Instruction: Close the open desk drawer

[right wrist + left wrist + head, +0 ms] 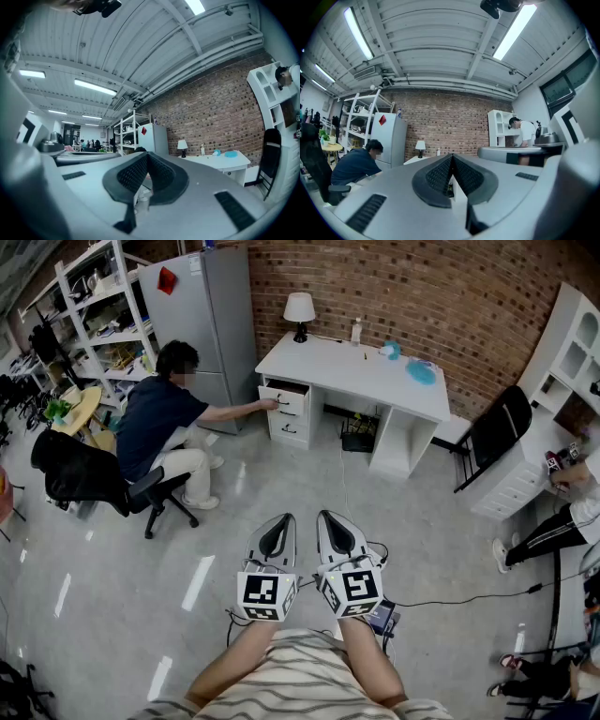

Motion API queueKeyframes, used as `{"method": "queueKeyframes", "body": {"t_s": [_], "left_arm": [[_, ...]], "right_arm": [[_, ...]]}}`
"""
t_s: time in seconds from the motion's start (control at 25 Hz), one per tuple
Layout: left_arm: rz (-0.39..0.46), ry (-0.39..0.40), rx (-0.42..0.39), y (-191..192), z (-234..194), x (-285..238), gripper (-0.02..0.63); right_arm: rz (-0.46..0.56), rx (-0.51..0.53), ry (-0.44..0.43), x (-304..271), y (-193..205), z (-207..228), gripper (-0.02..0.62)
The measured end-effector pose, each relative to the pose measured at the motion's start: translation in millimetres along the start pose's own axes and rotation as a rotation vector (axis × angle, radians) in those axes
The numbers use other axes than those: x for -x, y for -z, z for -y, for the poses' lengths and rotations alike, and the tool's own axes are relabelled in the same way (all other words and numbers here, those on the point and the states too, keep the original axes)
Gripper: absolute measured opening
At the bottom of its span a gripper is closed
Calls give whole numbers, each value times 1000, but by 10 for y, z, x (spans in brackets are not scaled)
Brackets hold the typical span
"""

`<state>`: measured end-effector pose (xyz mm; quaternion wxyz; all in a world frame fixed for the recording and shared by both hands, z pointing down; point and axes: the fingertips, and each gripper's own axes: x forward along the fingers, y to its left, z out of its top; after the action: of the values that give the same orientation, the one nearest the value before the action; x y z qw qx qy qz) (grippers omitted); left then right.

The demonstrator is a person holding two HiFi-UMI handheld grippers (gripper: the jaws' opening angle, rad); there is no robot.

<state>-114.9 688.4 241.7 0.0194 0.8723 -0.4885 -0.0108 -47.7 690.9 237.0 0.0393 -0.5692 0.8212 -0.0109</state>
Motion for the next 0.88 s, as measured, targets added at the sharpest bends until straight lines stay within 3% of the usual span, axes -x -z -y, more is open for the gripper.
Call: {"method": "queueKeyframes", "body": {"t_s": [0.88], "left_arm": [[-11,-7,-4,31,185,-8,8]], "right_arm": [[11,-27,-10,134,-21,139,2]]}}
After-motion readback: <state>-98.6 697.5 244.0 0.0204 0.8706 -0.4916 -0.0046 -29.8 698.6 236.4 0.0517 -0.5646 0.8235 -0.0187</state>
